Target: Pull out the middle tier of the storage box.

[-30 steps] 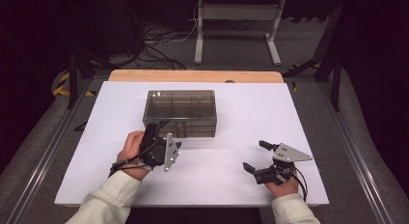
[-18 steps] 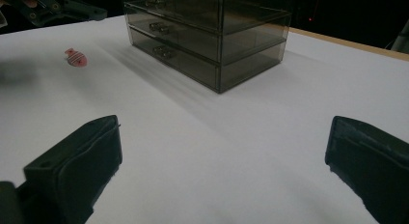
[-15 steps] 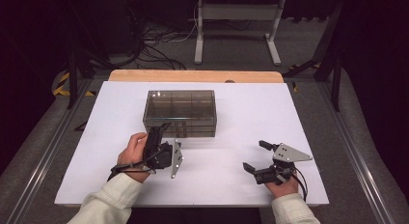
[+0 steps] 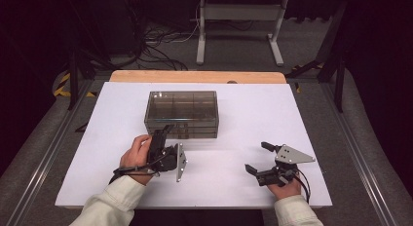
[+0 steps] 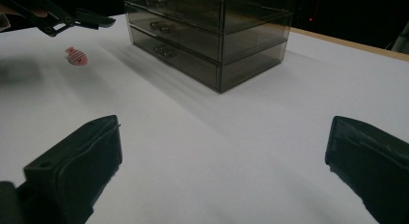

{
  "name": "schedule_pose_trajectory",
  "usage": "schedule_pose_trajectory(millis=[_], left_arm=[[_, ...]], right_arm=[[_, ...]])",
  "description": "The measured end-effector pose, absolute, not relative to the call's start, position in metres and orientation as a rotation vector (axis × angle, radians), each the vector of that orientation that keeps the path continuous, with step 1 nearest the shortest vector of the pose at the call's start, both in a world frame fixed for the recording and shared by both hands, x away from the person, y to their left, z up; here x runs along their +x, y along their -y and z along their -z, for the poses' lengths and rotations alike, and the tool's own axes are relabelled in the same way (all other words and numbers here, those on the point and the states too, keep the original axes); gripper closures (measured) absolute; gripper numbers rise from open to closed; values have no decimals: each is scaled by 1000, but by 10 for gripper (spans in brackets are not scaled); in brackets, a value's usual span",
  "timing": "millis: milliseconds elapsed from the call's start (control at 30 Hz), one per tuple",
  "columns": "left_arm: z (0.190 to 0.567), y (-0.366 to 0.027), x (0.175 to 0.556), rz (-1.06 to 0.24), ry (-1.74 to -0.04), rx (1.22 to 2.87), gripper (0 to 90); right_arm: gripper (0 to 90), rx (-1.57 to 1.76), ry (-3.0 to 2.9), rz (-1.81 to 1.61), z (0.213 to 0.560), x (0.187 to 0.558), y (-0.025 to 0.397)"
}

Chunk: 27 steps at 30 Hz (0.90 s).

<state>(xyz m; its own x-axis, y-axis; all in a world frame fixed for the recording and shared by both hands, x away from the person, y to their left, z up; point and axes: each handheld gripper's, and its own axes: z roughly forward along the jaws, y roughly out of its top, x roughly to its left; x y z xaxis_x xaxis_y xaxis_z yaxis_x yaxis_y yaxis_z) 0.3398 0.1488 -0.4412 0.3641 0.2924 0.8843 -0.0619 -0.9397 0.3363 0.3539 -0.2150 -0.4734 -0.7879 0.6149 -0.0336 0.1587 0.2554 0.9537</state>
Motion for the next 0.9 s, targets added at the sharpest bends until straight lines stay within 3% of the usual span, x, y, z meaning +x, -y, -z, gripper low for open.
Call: schedule_pose_trajectory(millis=[900], left_arm=[[463, -141, 348, -1799, -267, 2287, 272]], right_arm=[[0, 698, -2136, -1555, 473, 354, 215]])
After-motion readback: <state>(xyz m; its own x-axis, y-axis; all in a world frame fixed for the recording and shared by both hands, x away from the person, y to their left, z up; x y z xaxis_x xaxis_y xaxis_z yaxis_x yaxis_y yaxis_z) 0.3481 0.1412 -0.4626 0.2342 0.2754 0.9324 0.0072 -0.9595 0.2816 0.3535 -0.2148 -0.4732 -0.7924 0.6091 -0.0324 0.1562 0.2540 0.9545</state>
